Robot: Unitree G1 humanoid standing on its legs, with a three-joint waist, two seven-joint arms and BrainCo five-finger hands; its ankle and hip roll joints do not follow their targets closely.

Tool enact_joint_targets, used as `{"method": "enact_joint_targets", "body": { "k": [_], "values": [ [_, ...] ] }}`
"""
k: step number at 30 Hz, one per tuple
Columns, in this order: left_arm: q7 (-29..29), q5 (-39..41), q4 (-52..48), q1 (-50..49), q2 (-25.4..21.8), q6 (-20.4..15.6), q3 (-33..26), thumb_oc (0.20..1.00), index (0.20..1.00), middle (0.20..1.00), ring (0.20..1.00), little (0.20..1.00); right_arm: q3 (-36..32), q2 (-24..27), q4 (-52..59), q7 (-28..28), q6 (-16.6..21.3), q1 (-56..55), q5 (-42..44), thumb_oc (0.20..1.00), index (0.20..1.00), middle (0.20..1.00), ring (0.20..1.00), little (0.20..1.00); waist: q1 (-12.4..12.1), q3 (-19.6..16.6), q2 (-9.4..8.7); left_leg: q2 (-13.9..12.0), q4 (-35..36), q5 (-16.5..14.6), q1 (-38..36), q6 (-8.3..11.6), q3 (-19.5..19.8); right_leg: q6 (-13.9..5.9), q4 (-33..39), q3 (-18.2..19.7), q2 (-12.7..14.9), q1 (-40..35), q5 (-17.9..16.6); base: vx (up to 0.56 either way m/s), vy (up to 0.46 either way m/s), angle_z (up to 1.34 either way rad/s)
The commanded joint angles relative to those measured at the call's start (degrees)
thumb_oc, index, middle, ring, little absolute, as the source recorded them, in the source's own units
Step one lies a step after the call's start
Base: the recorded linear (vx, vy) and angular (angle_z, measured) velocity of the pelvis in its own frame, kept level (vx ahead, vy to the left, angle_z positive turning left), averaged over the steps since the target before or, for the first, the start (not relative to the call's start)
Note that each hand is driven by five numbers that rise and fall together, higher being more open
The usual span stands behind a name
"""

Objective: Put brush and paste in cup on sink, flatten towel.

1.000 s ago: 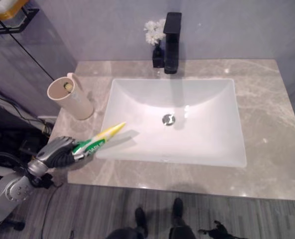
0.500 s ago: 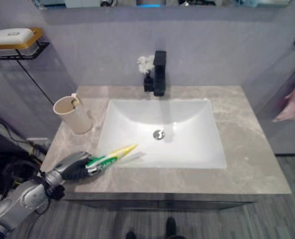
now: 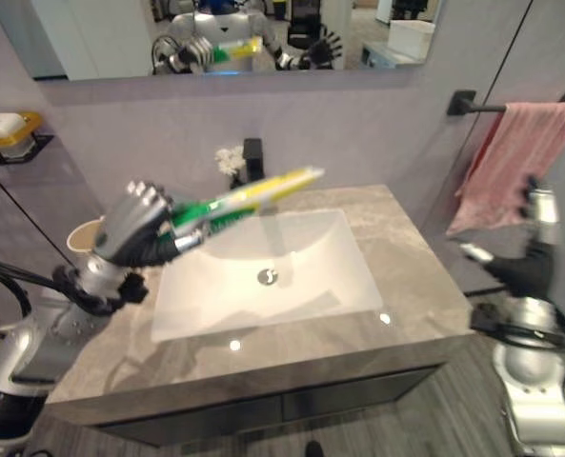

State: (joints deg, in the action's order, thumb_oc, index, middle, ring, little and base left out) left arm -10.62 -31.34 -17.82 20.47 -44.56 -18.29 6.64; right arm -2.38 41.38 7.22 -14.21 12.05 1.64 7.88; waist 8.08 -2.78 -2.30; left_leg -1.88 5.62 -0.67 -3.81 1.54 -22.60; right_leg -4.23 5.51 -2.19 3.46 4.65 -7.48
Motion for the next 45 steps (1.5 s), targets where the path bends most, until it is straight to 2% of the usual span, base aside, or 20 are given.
{"method": "enact_joint_targets", "body": {
  "k": [1, 3, 5, 9, 12, 13, 17, 22, 23, 35, 36, 39, 40, 42, 45],
  "values": [
    [-4.8, 4.2, 1.7, 4.2, -1.1, 1.1, 1.5, 0.2, 0.2, 0.2, 0.2, 0.2, -2.3, 2.0, -4.5, 3.2, -1.3, 5.3, -0.4, 1.0, 1.0, 1.0, 1.0, 1.0, -1.9, -1.0, 1.1, -2.2, -0.6, 2.9, 1.8, 2.7, 3.1, -4.18, -1.0, -1.3, 2.5, -3.6, 1.5, -0.02, -0.011, 0.04],
    [-5.2, 4.3, 2.5, 7.6, -0.8, 1.6, 3.3, 0.2, 0.2, 0.2, 0.2, 0.2, 3.7, 2.0, -7.1, 5.5, -2.5, 10.3, 3.6, 1.0, 1.0, 1.0, 1.0, 1.0, -2.5, -1.1, 0.77, -2.2, -0.6, 3.1, 1.6, 2.82, 3.2, -4.01, -1.1, -1.7, 2.4, -3.9, 1.5, -0.03, -0.018, 0.04],
    [-5.7, 4.9, 4.3, 13.3, -1.5, 1.8, 6.7, 0.2, 0.2, 0.2, 0.2, 0.2, 11.8, 2.0, -7.8, 9.9, -2.0, 16.7, 13.1, 1.0, 1.0, 1.0, 1.0, 1.0, -3.3, -1.4, 0.46, -2.4, -0.6, 3.5, 1.4, 3.04, 3.6, -3.74, -1.4, -2.2, 2.4, -4.6, 1.8, -0.01, -0.009, 0.02],
    [-6.5, 5.7, 6.2, 18.3, -2.3, 1.3, 10.2, 0.2, 0.2, 0.2, 0.2, 0.2, 16.3, 1.0, -8.1, 12.5, 0.2, 21.6, 20.7, 1.0, 1.0, 1.0, 1.0, 1.0, -3.6, -1.1, 0.28, -2.4, -0.6, 3.7, 1.2, 3.17, 4.3, -3.6, -1.6, -3.0, 2.4, -5.1, 2.2, -0.01, -0.014, 0.15],
    [-7.2, 6.9, 7.7, 20.5, -3.0, 1.2, 12.9, 0.2, 0.2, 0.2, 0.2, 0.2, 20.2, -5.9, -5.2, 13.8, 3.4, 28.3, 32.3, 1.0, 1.0, 1.0, 1.0, 1.0, -5.3, -1.5, 0.22, -2.3, -0.6, 4.0, 1.2, 3.3, 5.4, -3.37, -2.0, -4.5, 2.5, -6.1, 2.8, 0.01, -0.011, 0.24],
    [-7.3, 6.9, 7.7, 20.5, -3.1, 1.2, 12.9, 0.2, 0.2, 0.2, 0.2, 0.2, 20.2, -5.9, -5.3, 13.9, 3.4, 28.4, 32.5, 1.0, 1.0, 1.0, 1.0, 1.0, -5.1, -1.4, 0.16, -2.3, -0.6, 4.0, 1.2, 3.31, 5.5, -3.37, -2.0, -4.6, 2.6, -6.2, 2.8, 0.01, -0.006, 0.26],
    [-7.5, 7.3, 7.4, 18.7, -2.9, 0.9, 13.7, 0.2, 0.2, 0.2, 0.2, 0.2, 23.5, -12.3, -0.8, 15.1, 5.7, 32.9, 39.2, 1.0, 1.0, 1.0, 1.0, 1.0, -6.2, -1.5, 0.3, -2.2, -0.6, 4.2, 1.1, 3.45, 6.5, -3.08, -2.2, -6.0, 2.7, -6.9, 3.3, 0.01, -0.008, 0.25],
    [-7.7, 7.3, 6.5, 17.1, -3.3, 0.5, 13.7, 0.2, 0.2, 0.2, 0.2, 0.2, 23.6, -14.2, 1.3, 15.4, 7.0, 33.6, 41.3, 1.0, 1.0, 1.0, 1.0, 1.0, -6.5, -1.6, 0.36, -2.1, -0.6, 4.3, 1.1, 3.52, 7.0, -2.93, -2.3, -6.8, 2.7, -7.2, 3.6, 0.01, -0.005, 0.14],
    [-8.2, 7.4, 6.7, 16.4, -3.4, 0.4, 14.0, 0.2, 0.2, 0.2, 0.2, 0.2, 24.5, -15.8, 2.9, 16.2, 7.7, 34.3, 43.3, 1.0, 1.0, 1.0, 1.0, 1.0, -6.9, -1.5, 0.32, -2.1, -0.6, 4.4, 1.2, 3.59, 7.3, -2.84, -2.4, -7.3, 2.7, -7.3, 3.8, 0.01, -0.016, 0.09],
    [-8.4, 6.6, 7.6, 13.7, -3.6, 0.6, 15.9, 0.2, 0.2, 0.2, 0.2, 0.2, 28.0, -16.3, 6.7, 19.4, 7.5, 35.6, 50.1, 1.0, 1.0, 1.0, 1.0, 1.0, -7.2, -1.3, 0.14, -2.1, -0.6, 4.4, 1.2, 3.53, 7.7, -2.62, -2.7, -8.1, 2.7, -7.6, 4.4, 0.01, -0.003, 0.03],
    [-8.4, 6.6, 7.6, 13.6, -3.6, 0.6, 15.9, 0.2, 0.2, 0.2, 0.2, 0.2, 28.1, -16.3, 6.7, 19.5, 7.5, 35.5, 50.1, 0.915, 0.915, 0.915, 0.915, 0.915, -7.2, -1.3, 0.15, -2.1, -0.6, 4.4, 1.1, 3.53, 7.7, -2.62, -2.6, -8.1, 2.7, -7.6, 4.4, 0.0, 0.0, 0.0],
    [-8.5, 6.3, 7.8, 13.1, -3.1, 0.7, 16.2, 0.2, 0.2, 0.2, 0.2, 0.2, 28.1, -16.9, 6.5, 19.4, 7.7, 35.3, 51.1, 0.57, 0.57, 0.57, 0.57, 0.57, -7.3, -1.4, 0.14, -2.1, -0.6, 4.3, 1.1, 3.46, 7.5, -2.57, -2.6, -8.0, 2.6, -7.7, 4.4, 0.0, 0.0, 0.0],
    [-8.5, 6.2, 7.8, 13.1, -3.1, 0.7, 16.2, 0.2, 0.2, 0.2, 0.2, 0.2, 28.1, -16.9, 6.4, 19.4, 7.7, 35.3, 51.1, 0.536, 0.536, 0.536, 0.536, 0.536, -7.3, -1.4, 0.14, -2.1, -0.6, 4.3, 1.1, 3.46, 7.5, -2.57, -2.6, -8.0, 2.6, -7.7, 4.4, 0.0, 0.0, 0.0],
    [-8.8, 5.5, 8.4, 12.7, -2.9, 0.8, 16.5, 0.2, 0.2, 0.2, 0.2, 0.2, 28.1, -18.5, 5.6, 19.0, 8.1, 35.1, 51.8, 0.2, 0.2, 0.2, 0.2, 0.2, -7.3, -1.4, 0.29, -2.1, -0.6, 4.2, 1.0, 3.38, 7.2, -2.52, -2.6, -7.9, 2.6, -7.6, 4.4, 0.0, 0.0, 0.0],
    [-8.8, 5.5, 8.9, 12.6, -2.7, 0.8, 17.0, 0.2, 0.2, 0.2, 0.2, 0.2, 28.1, -19.3, 5.7, 18.8, 8.4, 35.0, 51.7, 0.2, 0.2, 0.2, 0.2, 0.2, -7.3, -1.4, 0.4, -2.1, -0.6, 4.0, 0.9, 3.3, 7.1, -2.46, -2.6, -7.6, 2.6, -7.5, 4.5, 0.0, 0.001, -0.01]
  ]
}}
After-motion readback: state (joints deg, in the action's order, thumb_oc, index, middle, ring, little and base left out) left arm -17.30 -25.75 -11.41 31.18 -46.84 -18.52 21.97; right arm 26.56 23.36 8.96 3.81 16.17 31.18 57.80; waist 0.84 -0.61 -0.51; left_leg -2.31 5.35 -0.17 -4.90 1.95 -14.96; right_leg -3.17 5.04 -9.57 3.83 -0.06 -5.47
